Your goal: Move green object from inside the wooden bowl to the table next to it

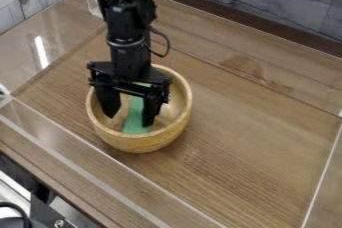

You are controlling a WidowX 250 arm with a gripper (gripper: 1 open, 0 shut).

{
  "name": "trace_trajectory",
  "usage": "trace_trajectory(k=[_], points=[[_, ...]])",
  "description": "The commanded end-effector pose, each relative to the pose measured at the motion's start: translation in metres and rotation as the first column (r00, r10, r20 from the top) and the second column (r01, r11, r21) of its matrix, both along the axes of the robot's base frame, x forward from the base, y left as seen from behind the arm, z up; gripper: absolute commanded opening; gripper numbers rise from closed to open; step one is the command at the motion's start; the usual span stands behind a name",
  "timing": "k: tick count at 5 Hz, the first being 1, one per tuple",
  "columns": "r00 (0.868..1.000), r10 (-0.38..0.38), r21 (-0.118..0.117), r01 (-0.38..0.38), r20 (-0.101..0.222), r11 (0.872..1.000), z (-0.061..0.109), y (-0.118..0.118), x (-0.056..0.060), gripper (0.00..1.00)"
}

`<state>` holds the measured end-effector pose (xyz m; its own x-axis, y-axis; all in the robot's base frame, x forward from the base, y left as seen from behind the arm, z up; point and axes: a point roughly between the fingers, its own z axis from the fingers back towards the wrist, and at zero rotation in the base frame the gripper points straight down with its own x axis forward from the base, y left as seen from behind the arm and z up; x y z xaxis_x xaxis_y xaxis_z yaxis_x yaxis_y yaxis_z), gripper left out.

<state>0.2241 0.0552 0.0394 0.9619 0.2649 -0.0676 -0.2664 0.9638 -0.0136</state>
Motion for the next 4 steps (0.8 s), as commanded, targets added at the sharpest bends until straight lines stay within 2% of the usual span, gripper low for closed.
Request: trace_trajectory(k=[1, 3, 4], points=[[0.998, 0.04, 0.005, -0.041, 0.052, 0.999, 0.004, 0.007, 0.013, 1.0], [0.996, 0.048, -0.008, -0.048, 0.081, 0.999, 0.005, 0.004, 0.004, 1.0], [0.994, 0.061, -0.011, -0.06, 0.092, 0.998, 0.007, 0.009, 0.015, 1.0]])
